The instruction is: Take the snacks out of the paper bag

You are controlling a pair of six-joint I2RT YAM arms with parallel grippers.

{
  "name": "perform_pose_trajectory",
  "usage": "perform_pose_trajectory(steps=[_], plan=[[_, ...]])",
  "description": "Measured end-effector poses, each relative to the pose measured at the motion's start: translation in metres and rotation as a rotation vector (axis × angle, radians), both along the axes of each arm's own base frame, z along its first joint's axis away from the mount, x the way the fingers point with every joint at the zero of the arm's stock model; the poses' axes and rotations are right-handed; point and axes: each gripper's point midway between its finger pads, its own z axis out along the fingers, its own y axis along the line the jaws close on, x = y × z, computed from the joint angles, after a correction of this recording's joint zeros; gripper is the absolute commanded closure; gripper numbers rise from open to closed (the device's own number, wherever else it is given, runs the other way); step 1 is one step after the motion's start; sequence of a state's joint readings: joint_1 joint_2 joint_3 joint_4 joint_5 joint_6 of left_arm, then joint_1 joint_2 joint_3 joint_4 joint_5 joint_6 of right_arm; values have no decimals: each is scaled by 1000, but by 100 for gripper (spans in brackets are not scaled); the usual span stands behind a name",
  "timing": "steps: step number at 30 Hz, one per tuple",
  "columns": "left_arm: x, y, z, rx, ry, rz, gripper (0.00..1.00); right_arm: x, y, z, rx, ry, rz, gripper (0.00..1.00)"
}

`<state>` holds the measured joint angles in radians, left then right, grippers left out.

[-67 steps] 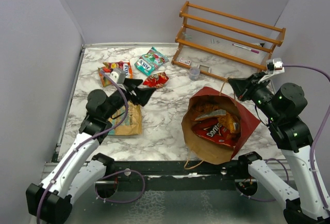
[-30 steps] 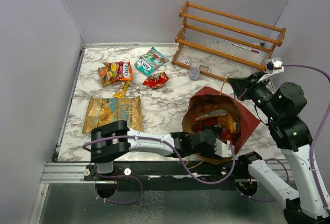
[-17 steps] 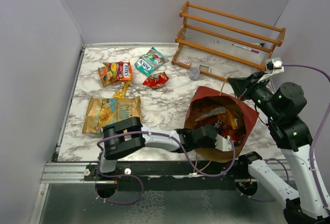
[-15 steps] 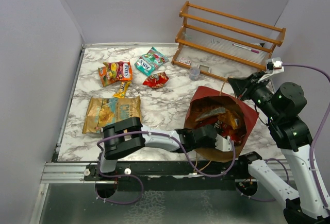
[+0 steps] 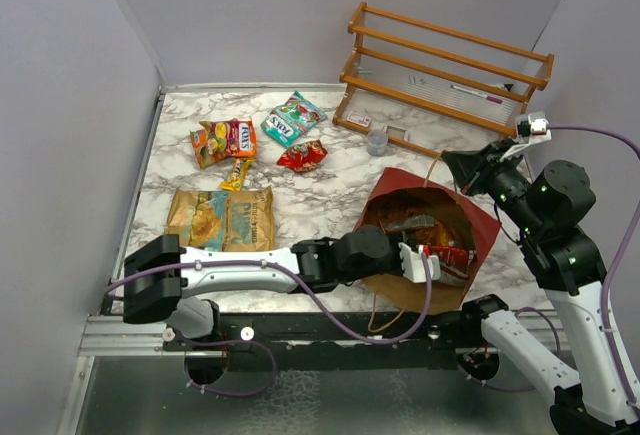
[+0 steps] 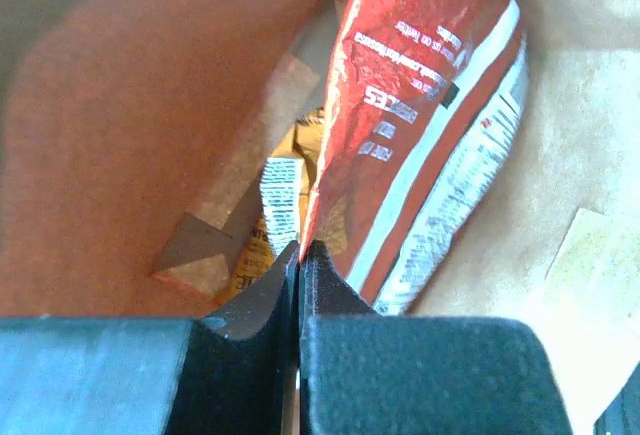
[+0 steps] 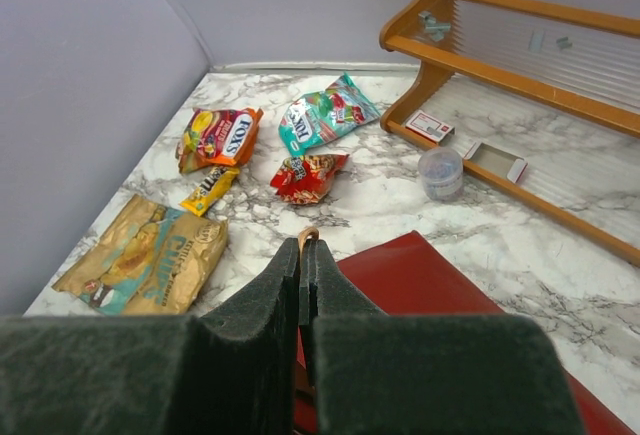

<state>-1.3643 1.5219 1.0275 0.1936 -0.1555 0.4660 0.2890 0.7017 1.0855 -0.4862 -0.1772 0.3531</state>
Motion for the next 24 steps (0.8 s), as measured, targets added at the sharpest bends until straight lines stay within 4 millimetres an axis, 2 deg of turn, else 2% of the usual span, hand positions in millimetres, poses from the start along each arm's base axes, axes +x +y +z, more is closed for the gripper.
perform_pose_trajectory(steps=[3,10,13,16,21,22,24], plan=[[-5,7,20,-38,0,-10,100,-1,0,0,0,-2,0,97],[-12,21,22,-13,51,-6,100,-1,0,1,-1,-4,-1,97],[-13,33,40,-33,69,21,100,0,-1,1,-8,-8,-5,97],[-12,45,84,-107,80,59,100,0,-2,1,-10,-9,-8,97],[-16,81,191,-349,121,106,100,0,-2,1,-11,-11,-7,97],[-16,94,215,-405,138,128,100,0,-2,1,-11,-10,-7,97],[-15,113,251,-492,168,170,100,0,-2,0,-12,-8,-7,97]])
